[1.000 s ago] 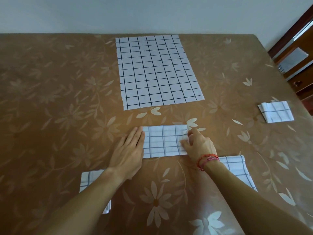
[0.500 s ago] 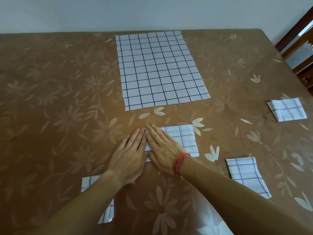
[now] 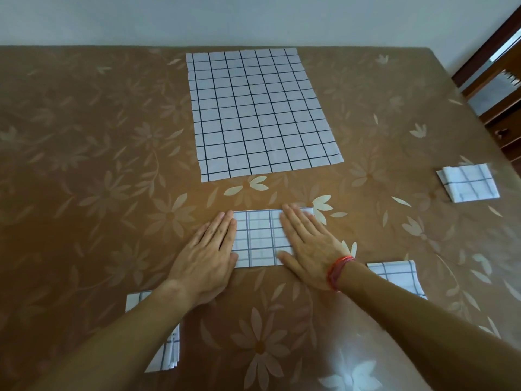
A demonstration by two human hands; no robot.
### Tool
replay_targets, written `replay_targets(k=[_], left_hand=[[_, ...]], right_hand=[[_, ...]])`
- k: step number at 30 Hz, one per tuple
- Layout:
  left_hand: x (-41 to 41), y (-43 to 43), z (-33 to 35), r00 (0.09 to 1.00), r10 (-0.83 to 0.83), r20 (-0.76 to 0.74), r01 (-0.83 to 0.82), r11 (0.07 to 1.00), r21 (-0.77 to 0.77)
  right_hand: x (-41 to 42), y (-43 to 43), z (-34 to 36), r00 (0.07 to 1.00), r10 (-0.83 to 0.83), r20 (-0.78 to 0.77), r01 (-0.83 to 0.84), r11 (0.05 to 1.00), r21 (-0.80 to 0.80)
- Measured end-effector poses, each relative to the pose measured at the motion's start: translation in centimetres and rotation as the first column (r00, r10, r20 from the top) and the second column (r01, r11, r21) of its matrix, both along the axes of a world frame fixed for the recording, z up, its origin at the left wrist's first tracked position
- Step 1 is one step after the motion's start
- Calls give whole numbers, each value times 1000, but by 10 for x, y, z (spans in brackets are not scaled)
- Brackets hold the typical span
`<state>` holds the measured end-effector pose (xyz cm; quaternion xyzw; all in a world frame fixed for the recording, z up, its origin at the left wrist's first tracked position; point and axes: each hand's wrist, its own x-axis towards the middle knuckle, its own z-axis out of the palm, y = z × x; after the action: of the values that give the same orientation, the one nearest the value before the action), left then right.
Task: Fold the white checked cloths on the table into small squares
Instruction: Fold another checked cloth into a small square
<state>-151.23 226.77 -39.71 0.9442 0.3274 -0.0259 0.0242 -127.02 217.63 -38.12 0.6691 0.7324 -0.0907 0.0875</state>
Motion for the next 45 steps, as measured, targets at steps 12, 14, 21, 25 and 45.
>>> replay_targets(k=[12,14,21,25,45], left_hand=[[4,-3,2,999,35,-19,-36,999,-32],[5,-4,3,999,38,-18,-39,998,-39],[6,-7,6,998,51,-29,-52,996,-68],[6,-6,7,998,60,-29,-61,997,-55],[8,-9,8,992,119,35,-109,971,-211]], right_hand=[[21,-12,14,992,-119,-50,116,992,-54],[20,-6,20,983,-141,-113,137,990,-44],[21,27,43,948,-234,-217,237,971,-10],[20,41,44,927,-312,-209,305,950,-65],[11,61,60,753,-546,-367,475,838,-269]])
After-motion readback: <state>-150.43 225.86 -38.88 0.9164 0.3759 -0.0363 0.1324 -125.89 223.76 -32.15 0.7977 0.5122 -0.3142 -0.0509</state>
